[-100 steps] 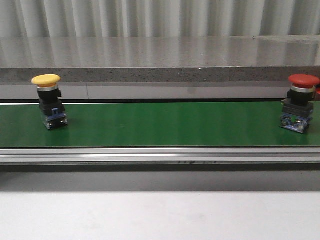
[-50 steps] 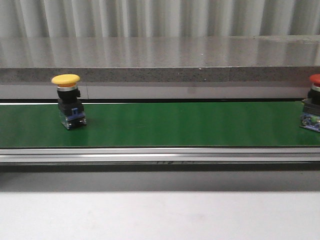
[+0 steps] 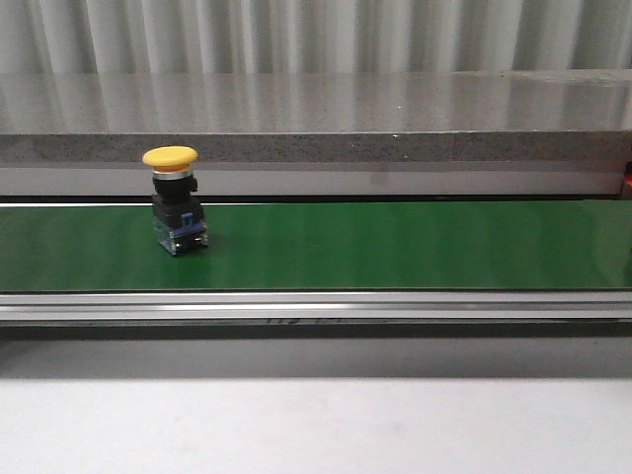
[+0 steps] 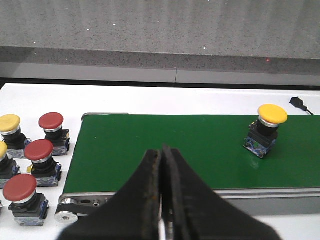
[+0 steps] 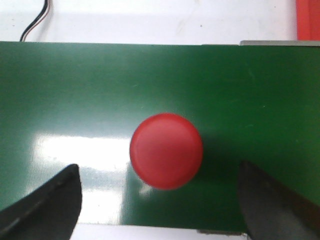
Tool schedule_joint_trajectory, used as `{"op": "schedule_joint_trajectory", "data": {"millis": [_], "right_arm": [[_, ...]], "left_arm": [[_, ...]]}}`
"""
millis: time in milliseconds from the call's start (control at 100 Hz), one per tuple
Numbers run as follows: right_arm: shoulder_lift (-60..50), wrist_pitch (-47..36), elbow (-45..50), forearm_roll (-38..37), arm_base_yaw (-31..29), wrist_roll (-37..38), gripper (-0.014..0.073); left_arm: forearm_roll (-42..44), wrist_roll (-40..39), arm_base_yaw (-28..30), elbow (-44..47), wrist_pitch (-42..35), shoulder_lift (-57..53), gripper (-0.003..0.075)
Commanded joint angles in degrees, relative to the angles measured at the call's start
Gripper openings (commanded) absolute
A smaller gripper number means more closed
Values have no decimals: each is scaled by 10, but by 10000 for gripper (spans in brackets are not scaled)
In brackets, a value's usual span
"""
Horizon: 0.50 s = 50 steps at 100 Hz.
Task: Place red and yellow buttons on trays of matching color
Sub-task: 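Grasp the red button at the belt's end with the right gripper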
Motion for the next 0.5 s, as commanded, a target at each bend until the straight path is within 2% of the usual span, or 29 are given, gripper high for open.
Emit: {"op": "schedule_joint_trajectory", "data": {"millis": [0,60,180,250,300,490], "right_arm": [[16,-32,-29,1,-14,-1,595],[35,-32,-36,1,-20,-1,527],[57,-33,-49,1,-30,-1,237],[58,-37,-57,1,-34,-1,124],[57,-38,-67,1,-36,-1,97],[57,-19,-123,1,-75,-1,97]], "left_arm": [[-1,1,-4,-13,-43,5,-20],[-1,1,-4,-13,-43,5,-20],[-1,1,-4,-13,-43,5,-20],[-1,1,-4,-13,-43,5,-20],[-1,1,-4,-13,-43,5,-20],[-1,1,-4,-13,-43,5,-20]]}}
